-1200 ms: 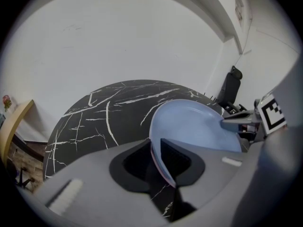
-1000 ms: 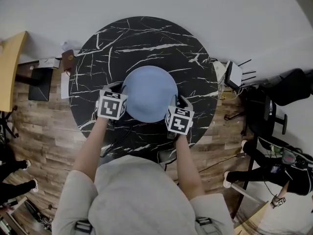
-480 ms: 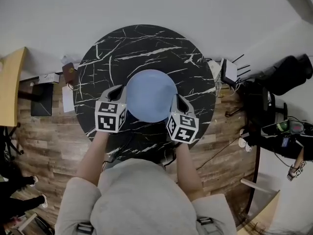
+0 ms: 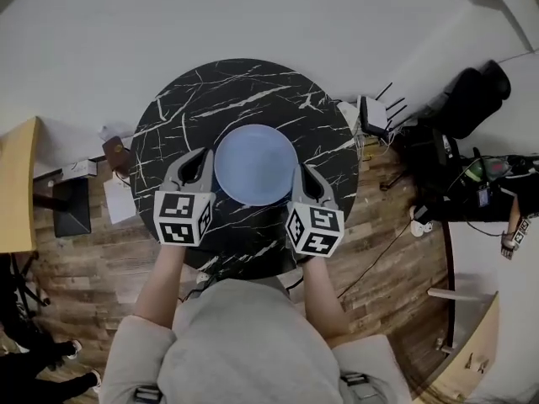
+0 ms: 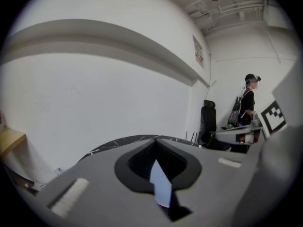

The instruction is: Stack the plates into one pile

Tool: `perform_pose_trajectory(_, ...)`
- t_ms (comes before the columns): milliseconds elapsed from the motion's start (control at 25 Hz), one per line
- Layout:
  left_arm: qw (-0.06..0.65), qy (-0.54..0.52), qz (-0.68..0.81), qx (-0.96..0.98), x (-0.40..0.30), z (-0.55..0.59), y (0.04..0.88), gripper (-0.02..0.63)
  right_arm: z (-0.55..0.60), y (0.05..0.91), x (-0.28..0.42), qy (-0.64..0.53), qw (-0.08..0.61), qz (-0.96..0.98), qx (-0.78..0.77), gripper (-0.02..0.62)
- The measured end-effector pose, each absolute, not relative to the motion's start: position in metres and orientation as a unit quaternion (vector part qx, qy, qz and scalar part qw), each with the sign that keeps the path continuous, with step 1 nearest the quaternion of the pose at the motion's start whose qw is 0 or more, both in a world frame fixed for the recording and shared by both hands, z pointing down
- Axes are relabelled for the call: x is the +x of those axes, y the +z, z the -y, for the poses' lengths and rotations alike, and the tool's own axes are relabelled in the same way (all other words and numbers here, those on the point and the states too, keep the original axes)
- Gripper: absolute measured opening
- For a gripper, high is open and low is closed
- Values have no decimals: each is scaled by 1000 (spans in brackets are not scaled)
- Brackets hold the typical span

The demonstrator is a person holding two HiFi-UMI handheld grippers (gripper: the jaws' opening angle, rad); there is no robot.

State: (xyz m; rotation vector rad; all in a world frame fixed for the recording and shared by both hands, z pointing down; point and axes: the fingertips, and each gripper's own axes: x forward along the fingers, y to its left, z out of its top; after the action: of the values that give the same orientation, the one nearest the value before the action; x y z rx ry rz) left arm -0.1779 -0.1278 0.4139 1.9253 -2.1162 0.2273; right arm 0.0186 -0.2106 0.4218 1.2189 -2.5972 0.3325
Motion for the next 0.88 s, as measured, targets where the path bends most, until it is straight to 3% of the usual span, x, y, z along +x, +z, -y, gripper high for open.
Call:
perform_pose_trajectory(280,44,71,721,688,-168,98,364,60,174,371,32,73,80,889,444,3)
perform_pose_trajectory(880,-24,-5,687,726,-158,23,290,60,88,309,64,17,25,867,497,5)
